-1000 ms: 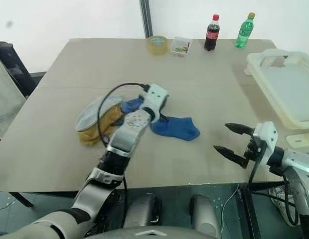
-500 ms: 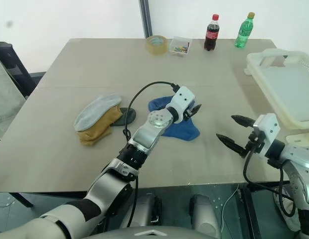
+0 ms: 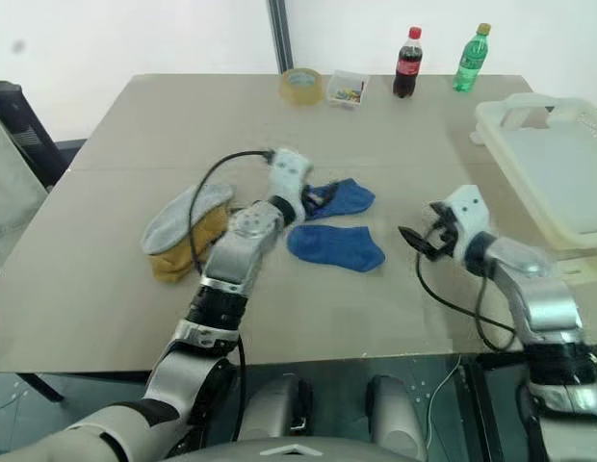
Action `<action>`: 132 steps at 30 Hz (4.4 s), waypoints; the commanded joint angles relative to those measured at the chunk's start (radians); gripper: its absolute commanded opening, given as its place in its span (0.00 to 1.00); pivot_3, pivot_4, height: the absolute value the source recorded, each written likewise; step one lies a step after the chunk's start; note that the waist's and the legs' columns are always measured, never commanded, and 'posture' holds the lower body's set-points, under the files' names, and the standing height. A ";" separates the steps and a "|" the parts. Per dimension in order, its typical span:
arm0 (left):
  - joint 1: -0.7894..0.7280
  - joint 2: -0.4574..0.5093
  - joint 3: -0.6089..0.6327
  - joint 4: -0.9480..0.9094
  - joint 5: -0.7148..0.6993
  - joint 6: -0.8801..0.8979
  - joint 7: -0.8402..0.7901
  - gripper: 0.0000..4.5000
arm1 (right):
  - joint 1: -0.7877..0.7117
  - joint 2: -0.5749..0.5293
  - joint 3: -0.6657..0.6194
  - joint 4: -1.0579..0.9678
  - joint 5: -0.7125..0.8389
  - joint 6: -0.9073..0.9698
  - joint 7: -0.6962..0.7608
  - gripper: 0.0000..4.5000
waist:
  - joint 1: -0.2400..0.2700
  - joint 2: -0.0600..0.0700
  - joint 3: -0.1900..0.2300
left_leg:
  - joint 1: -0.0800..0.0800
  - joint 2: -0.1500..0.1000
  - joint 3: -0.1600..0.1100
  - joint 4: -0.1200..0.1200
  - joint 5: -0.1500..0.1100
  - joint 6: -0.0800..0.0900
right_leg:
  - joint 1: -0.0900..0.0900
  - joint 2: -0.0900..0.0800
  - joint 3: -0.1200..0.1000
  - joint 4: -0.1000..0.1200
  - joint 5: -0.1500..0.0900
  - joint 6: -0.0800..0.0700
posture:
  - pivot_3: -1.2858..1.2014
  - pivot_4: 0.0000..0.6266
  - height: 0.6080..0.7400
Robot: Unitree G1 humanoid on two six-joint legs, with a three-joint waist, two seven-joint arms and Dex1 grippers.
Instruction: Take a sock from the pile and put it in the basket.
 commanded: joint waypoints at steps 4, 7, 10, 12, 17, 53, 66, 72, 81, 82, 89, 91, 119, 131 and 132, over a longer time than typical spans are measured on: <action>0.030 0.093 0.038 -0.067 -0.007 0.106 0.019 0.77 | -0.204 0.151 0.002 0.183 0.031 0.169 -0.091 1.00 | 0.000 0.000 0.000 | -0.001 0.000 0.001 0.000 0.001 -0.002 | 0.000 0.000 -0.001 0.000 0.000 0.000 | 0.52 0.24 1.00; 0.051 0.125 0.039 -0.086 -0.016 0.144 0.016 0.77 | -0.277 0.222 -0.027 0.271 0.061 0.208 -0.105 1.00 | 0.004 0.000 0.000 | -0.002 -0.001 0.003 -0.001 0.002 -0.003 | 0.000 0.000 -0.002 -0.001 0.000 0.000 | 0.52 0.24 1.00; 0.061 0.132 0.045 -0.100 -0.027 0.170 0.019 0.77 | -0.323 0.266 -0.044 0.314 0.090 0.258 -0.116 1.00 | 0.003 0.000 0.000 | -0.002 -0.001 0.003 -0.001 0.002 -0.003 | 0.000 0.000 -0.002 -0.001 0.000 0.000 | 0.52 0.24 1.00; 0.065 0.132 0.043 -0.104 -0.035 0.186 0.017 0.77 | -0.351 0.293 -0.055 0.356 0.094 0.268 -0.138 1.00 | 0.002 0.000 0.000 | -0.002 -0.001 0.002 -0.001 0.002 -0.003 | 0.000 -0.001 -0.002 -0.001 0.000 0.000 | 0.52 0.24 1.00; 0.077 0.132 0.024 -0.118 -0.047 0.206 0.006 0.80 | -0.393 0.335 -0.097 0.428 0.104 0.253 -0.173 0.66 | -0.006 0.000 0.000 | -0.001 0.000 0.003 -0.001 0.001 -0.003 | 0.000 0.000 -0.002 0.000 0.000 0.000 | 0.52 0.24 1.00; 0.078 0.153 0.017 -0.140 -0.090 0.144 -0.025 0.01 | -0.282 0.297 -0.113 0.070 0.140 0.378 -0.234 0.00 | -0.024 0.001 0.000 | -0.002 0.000 0.000 -0.003 0.001 -0.002 | -0.003 0.000 0.000 0.001 0.000 0.000 | 0.52 0.24 1.00; 0.296 0.280 0.025 -0.646 -0.221 0.408 -0.099 0.01 | 0.029 0.394 -0.193 -0.589 0.365 0.727 -0.408 0.00 | -0.021 0.001 0.000 | -0.002 0.001 -0.001 -0.004 0.001 -0.002 | -0.003 -0.001 -0.001 0.001 0.000 0.000 | 0.52 0.24 1.00; 0.335 0.295 0.003 -0.701 -0.220 0.449 -0.085 0.01 | 0.076 0.411 -0.219 -0.646 0.404 0.789 -0.459 0.00 | -0.023 0.001 0.000 | -0.001 0.001 0.000 -0.004 0.001 -0.002 | -0.003 0.000 0.000 0.001 0.000 0.000 | 0.52 0.24 1.00; 0.381 0.318 -0.081 -0.666 -0.161 0.373 -0.071 0.01 | 0.146 0.391 -0.204 -0.658 0.412 0.778 -0.467 0.00 | -0.023 0.001 0.000 | -0.001 0.001 0.000 -0.004 0.001 -0.002 | -0.003 0.000 0.000 0.000 -0.001 -0.001 | 0.52 0.24 1.00; 0.383 0.319 -0.084 -0.661 -0.157 0.366 -0.071 0.01 | 0.149 0.389 -0.198 -0.653 0.409 0.771 -0.468 0.00 | -0.023 0.001 0.000 | -0.001 0.001 0.000 -0.004 0.001 -0.002 | -0.003 0.000 0.000 0.000 -0.001 -0.001 | 0.52 0.24 1.00; 0.394 0.324 -0.095 -0.650 -0.137 0.346 -0.064 0.01 | 0.157 0.373 -0.155 -0.621 0.385 0.720 -0.465 0.00 | -0.023 0.001 0.000 | -0.001 0.001 0.000 -0.004 0.001 -0.002 | -0.003 0.000 0.000 0.000 -0.001 -0.001 | 0.52 0.24 1.00; 0.398 0.315 -0.092 -0.657 -0.134 0.339 -0.056 0.01 | 0.154 0.367 -0.146 -0.609 0.378 0.698 -0.462 0.00 | -0.023 0.001 0.000 | -0.001 0.001 0.000 -0.004 0.000 -0.002 | -0.003 0.000 0.000 0.000 -0.001 -0.001 | 0.52 0.24 1.00; 0.455 0.322 -0.149 -0.619 -0.094 0.305 -0.043 0.00 | 0.219 0.149 0.058 -0.566 0.142 0.308 -0.389 0.61 | -0.023 0.001 0.000 | -0.001 0.000 0.000 -0.004 0.000 -0.001 | -0.004 0.000 0.001 0.000 -0.003 -0.004 | 0.52 0.24 1.00; 0.503 0.315 -0.174 -0.643 -0.096 0.334 -0.041 0.00 | 0.110 0.333 0.417 -0.240 -0.329 -0.155 -0.506 0.61 | -0.024 0.000 0.000 | -0.001 0.001 0.001 -0.004 0.001 -0.002 | -0.004 0.000 0.001 0.000 -0.003 -0.004 | 0.52 0.24 1.00; 0.512 0.312 -0.172 -0.656 -0.099 0.344 -0.039 0.00 | 0.112 0.353 0.425 -0.207 -0.359 -0.174 -0.535 0.61 | -0.024 0.000 0.000 | -0.001 0.001 0.001 -0.004 0.001 -0.002 | -0.004 0.000 0.001 0.000 -0.003 -0.004 | 0.52 0.24 1.00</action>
